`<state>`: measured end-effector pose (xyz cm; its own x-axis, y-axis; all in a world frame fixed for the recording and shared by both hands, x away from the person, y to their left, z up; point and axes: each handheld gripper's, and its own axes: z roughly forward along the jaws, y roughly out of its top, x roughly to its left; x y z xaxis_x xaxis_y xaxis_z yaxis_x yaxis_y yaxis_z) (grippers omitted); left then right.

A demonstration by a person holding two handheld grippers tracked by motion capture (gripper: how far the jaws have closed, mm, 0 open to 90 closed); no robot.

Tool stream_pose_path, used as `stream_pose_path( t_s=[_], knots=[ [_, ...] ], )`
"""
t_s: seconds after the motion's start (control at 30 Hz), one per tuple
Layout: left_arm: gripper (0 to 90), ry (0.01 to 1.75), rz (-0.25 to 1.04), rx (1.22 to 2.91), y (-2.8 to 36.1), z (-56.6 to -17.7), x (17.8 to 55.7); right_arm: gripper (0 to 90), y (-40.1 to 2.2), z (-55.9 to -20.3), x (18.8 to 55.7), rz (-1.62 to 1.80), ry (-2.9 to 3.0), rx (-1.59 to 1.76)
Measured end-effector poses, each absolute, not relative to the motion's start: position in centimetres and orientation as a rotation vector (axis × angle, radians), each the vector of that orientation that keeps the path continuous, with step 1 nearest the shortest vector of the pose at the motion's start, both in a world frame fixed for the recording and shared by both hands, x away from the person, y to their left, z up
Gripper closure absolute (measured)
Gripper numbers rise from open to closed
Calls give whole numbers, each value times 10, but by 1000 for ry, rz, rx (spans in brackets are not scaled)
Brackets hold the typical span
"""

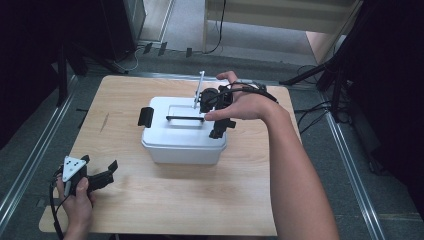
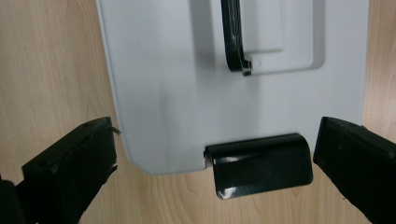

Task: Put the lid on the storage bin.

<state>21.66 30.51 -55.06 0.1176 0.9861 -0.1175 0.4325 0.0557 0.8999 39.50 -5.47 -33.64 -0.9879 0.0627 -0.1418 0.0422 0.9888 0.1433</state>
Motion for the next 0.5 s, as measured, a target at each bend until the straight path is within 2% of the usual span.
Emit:
stream_pose_path(
  t_s=[0.5],
  knots=[
    [18, 1446, 802, 1522, 304, -551, 216, 0, -97, -334, 392, 221, 2969, 163]
  ],
)
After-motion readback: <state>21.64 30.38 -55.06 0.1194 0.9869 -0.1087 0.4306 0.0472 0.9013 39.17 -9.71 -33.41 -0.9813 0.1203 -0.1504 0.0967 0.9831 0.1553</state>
